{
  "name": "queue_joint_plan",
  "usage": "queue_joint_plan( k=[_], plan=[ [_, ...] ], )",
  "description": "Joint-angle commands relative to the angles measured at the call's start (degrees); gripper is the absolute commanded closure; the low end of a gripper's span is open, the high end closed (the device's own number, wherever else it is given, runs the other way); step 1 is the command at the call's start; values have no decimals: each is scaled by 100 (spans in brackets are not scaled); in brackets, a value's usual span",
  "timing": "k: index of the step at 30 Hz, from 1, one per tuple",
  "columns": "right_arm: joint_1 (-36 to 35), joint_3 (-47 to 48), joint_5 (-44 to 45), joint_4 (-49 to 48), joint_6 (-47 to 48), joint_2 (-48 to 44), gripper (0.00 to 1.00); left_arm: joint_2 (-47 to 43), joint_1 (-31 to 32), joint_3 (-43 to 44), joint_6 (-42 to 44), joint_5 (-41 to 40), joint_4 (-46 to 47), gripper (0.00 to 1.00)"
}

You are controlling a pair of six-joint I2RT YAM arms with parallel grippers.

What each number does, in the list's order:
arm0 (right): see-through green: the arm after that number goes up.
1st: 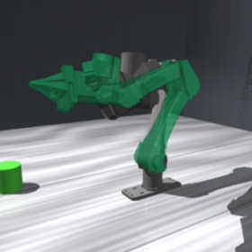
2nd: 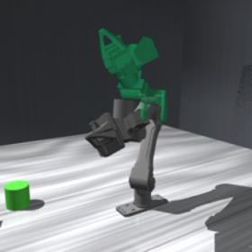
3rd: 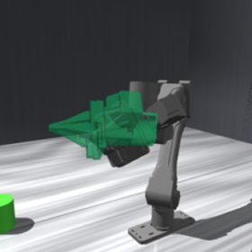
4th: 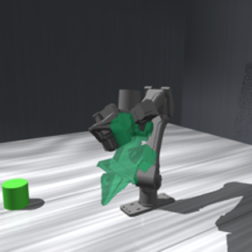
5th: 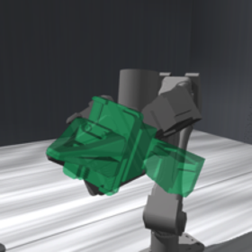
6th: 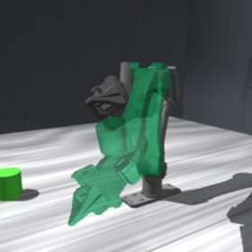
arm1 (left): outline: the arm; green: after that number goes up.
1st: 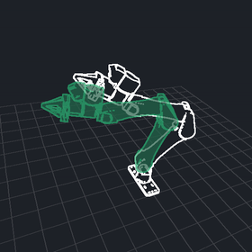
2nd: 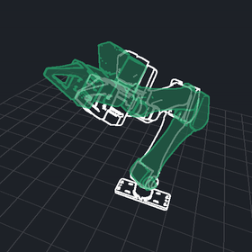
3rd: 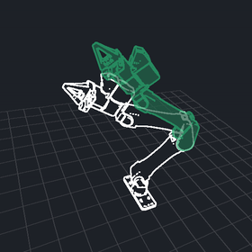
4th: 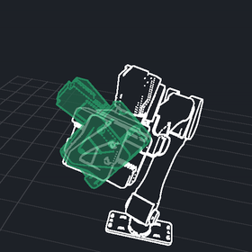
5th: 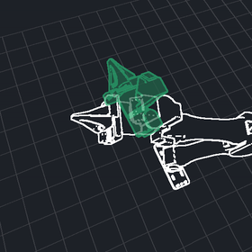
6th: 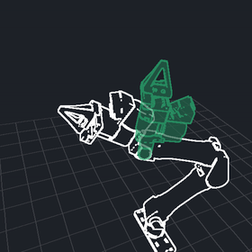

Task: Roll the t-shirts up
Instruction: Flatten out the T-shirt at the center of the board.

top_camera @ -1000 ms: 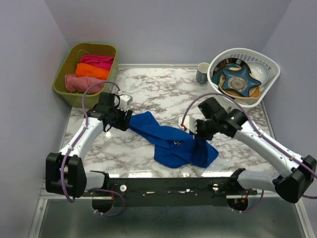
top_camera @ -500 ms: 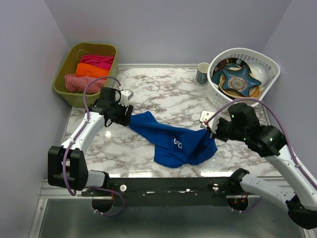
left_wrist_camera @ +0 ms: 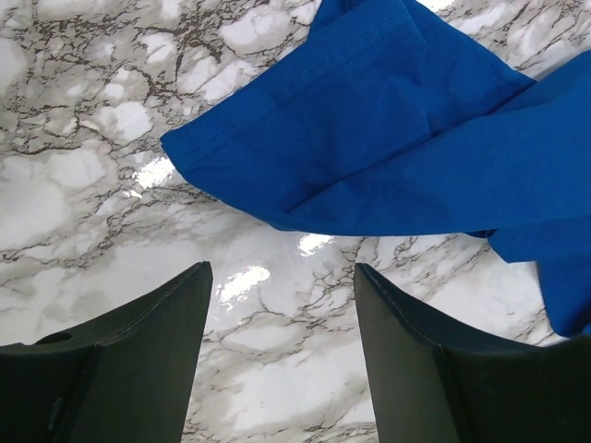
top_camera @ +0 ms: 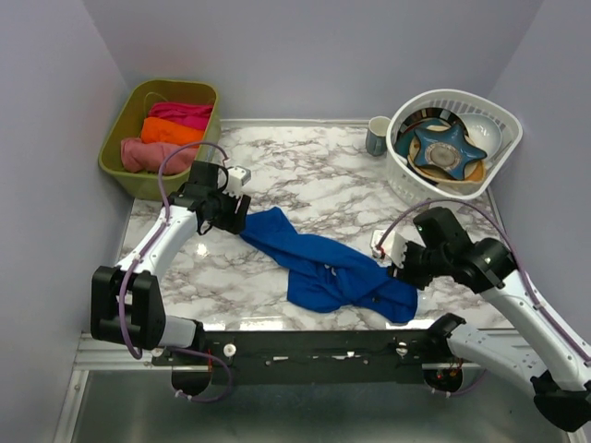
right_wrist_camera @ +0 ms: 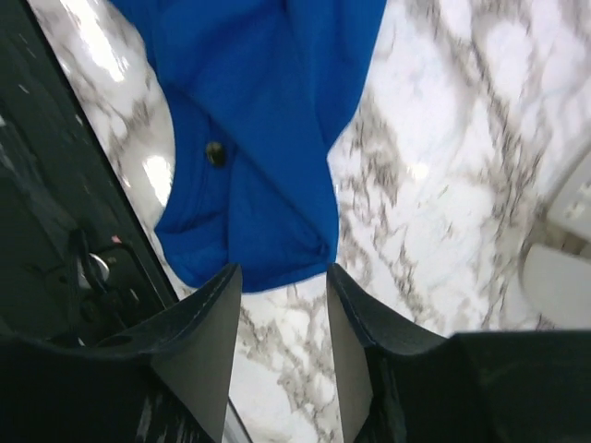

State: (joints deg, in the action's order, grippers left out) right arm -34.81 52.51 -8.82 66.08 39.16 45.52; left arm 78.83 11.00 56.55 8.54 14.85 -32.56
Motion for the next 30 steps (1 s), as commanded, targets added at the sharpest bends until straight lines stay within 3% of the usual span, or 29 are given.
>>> queue_joint_plan(
  k=[1, 5, 9, 19, 30],
  plan=[
    [18, 1023, -1419, -123, 328, 1264, 53, -122, 25, -100, -62, 79, 100, 29],
    [0, 1332, -2035, -227, 610, 2495, 52, -245, 25, -189, 25, -26, 57, 29],
    [0, 1358, -1712, -308, 978, 3382, 50, -394, 25, -268, 78, -88, -23, 29],
    [9, 1341, -1219, -307, 1059, 3955, 48, -728, -90, -610, 131, -158, 30, 29],
    [9, 779, -342, -955, 1060, 4176, 51, -684, -107, -505, 96, -88, 39, 29]
  ],
)
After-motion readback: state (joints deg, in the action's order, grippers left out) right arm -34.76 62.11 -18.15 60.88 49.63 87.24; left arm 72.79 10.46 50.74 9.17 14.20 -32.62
